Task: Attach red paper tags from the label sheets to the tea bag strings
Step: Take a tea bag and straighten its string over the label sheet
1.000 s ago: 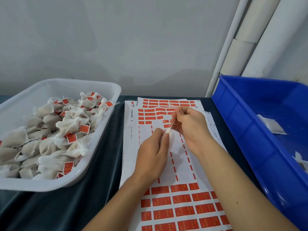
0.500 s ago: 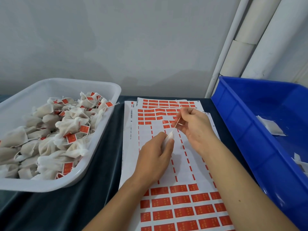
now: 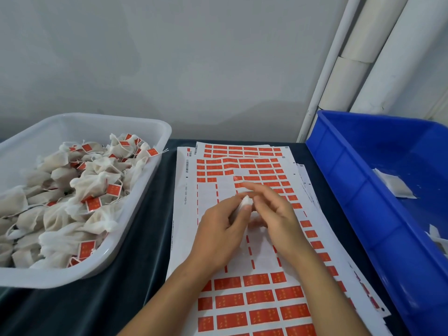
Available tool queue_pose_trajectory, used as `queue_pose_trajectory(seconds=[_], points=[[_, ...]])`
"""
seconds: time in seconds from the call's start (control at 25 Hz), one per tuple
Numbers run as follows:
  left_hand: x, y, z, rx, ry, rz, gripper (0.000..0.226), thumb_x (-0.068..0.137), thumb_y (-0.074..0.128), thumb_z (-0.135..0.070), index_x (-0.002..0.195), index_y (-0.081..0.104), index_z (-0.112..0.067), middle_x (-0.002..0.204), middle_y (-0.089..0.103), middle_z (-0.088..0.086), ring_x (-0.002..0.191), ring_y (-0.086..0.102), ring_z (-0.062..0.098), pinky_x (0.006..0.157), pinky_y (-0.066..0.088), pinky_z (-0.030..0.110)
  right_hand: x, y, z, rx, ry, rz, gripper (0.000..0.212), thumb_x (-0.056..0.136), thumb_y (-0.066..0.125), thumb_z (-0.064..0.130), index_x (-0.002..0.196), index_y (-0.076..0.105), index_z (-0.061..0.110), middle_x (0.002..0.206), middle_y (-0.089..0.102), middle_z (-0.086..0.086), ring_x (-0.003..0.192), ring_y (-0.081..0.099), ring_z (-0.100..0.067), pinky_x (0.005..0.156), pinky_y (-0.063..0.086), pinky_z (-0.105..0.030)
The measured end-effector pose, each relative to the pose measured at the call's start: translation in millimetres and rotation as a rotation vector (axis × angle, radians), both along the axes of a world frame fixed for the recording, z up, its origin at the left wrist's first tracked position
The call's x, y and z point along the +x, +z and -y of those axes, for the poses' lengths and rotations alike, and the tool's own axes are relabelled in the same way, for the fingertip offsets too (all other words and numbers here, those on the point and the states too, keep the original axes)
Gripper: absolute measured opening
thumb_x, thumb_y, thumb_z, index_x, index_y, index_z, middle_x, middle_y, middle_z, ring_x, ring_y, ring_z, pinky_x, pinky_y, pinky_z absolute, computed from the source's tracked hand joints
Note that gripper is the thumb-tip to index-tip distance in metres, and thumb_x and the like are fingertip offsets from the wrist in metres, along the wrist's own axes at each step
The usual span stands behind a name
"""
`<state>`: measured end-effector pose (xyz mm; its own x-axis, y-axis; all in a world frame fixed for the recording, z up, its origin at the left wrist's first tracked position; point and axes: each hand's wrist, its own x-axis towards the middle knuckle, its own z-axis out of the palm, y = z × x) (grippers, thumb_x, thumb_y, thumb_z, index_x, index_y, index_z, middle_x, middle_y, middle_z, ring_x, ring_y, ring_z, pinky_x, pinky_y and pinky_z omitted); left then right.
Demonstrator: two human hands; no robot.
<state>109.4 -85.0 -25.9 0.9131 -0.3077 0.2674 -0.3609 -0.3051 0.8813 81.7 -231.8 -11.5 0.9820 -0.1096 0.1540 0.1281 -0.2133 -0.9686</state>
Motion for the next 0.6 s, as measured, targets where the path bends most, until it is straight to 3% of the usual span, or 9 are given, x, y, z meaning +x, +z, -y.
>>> queue_pose_trajectory(seconds=[0.16, 0.32, 0.44, 0.6], points=[[1.0, 0.2, -0.3, -0.011, -0.006, -0.007, 0.036, 0.105, 0.046, -0.054, 0.086, 0.064, -0.029, 0.081, 0.068, -0.011, 0.081, 0.068, 0.013, 0.071, 0.057, 0.025, -0.2, 0.0, 1.9, -0.100, -0.029, 0.012, 0.017, 0.105, 0.058, 0.032, 0.105, 0.072, 0.042, 0.104, 0.074, 0.016, 0.099, 0.071, -0.007, 0.079, 0.060, -0.020], [1.1, -0.1, -1.4, 0.000, 0.001, -0.021, 0.038, 0.104, 0.049, -0.054, 0.082, 0.062, -0.027, 0.077, 0.066, -0.008, 0.076, 0.067, 0.015, 0.069, 0.059, 0.032, -1.4, -3.9, 0.6, -0.107, -0.182, 0.064, 0.012, 0.102, 0.064, 0.031, 0.096, 0.071, 0.038, 0.094, 0.073, 0.019, 0.087, 0.072, -0.005, 0.069, 0.056, -0.013], [-1.0, 1.7, 0.1, 0.043, -0.010, -0.041, 0.033, 0.102, 0.054, -0.053, 0.081, 0.062, -0.030, 0.076, 0.065, -0.008, 0.073, 0.066, 0.014, 0.067, 0.059, 0.032, -2.1, -3.3, -0.5, -0.183, -0.286, 0.119, 0.011, 0.100, 0.066, 0.029, 0.094, 0.069, 0.038, 0.093, 0.070, 0.024, 0.090, 0.069, -0.002, 0.071, 0.058, -0.015], [-2.9, 6.6, -2.6, 0.063, -0.053, -0.031, 0.028, 0.097, 0.057, -0.059, 0.084, 0.065, -0.036, 0.082, 0.068, -0.014, 0.078, 0.067, 0.010, 0.065, 0.059, 0.023, -4.3, -1.5, -0.5, -0.311, -0.381, 0.241, 0.016, 0.097, 0.070, 0.021, 0.092, 0.068, 0.036, 0.091, 0.068, 0.025, 0.094, 0.065, 0.000, 0.076, 0.053, -0.008]])
